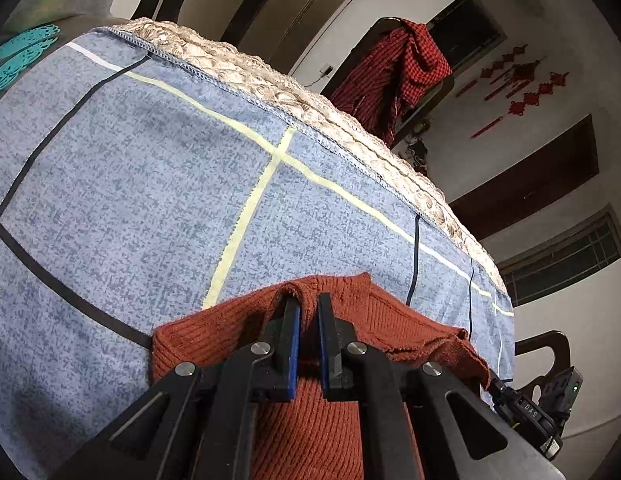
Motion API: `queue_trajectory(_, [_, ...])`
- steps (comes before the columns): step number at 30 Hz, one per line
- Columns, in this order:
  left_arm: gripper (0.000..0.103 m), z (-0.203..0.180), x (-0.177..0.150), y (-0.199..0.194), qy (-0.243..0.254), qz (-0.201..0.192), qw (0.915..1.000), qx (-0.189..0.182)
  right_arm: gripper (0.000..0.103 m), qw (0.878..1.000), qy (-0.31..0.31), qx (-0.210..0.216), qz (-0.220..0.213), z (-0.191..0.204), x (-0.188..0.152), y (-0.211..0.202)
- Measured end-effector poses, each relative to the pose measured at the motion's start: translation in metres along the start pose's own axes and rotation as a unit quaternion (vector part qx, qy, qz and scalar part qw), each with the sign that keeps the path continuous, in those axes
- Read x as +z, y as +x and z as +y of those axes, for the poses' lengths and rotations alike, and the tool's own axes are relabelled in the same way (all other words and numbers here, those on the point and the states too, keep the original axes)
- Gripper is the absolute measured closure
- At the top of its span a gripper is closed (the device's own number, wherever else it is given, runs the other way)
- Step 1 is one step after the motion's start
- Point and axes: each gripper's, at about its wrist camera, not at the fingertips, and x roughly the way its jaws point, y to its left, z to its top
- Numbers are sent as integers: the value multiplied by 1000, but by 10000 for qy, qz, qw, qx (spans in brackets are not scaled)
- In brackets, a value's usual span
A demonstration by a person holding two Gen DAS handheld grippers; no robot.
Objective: Fold small clothes
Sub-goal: 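Lay the hem down on the collar and open both tools, then move both open tools to the side edge of the folded sweater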
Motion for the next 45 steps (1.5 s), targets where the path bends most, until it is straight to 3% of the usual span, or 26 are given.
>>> queue_trajectory(4, [91,-3,0,-2,173,-30,9998,51,93,9996,-114,-169,-182,5,0,-2])
queue_trajectory(8, [68,-5,0,-11,318,-268,9989,227,89,9984,-302,-347,-328,13,0,-6])
queue_trajectory(12, [58,-4,1,-23,401,-417,9979,284,85,9932,-693,-715,-603,23,-3,-12])
queue_trajectory(14, [58,-5,0,-29,491,-489,9969,362,61,9896,-811,-933,-733,26,-4,-14])
queue_trajectory(16, [58,-7,-2,-35,645,-579,9952,461,55,9868,-878,-1036,-884,27,-5,-18])
queue_trajectory(22, [53,-6,-9,-52,655,-838,9924,616,55,9827,-983,-1135,-1080,34,-11,-26])
queue_trajectory(31, [53,-22,-52,-43,1196,-438,9909,427,55,9726,-1898,-1137,-709,54,-51,-18])
queue_trajectory(35, [53,-20,-68,-34,1434,-352,9866,698,55,9684,-2033,-1346,-522,50,-64,-7])
queue_trajectory(40, [53,-4,-71,-32,1357,-291,9856,969,55,9644,-2019,-1647,-456,42,-68,-5])
queue_trajectory(45, [53,8,-69,-46,1344,-361,9846,1061,55,9580,-2173,-1729,-719,55,-74,-23])
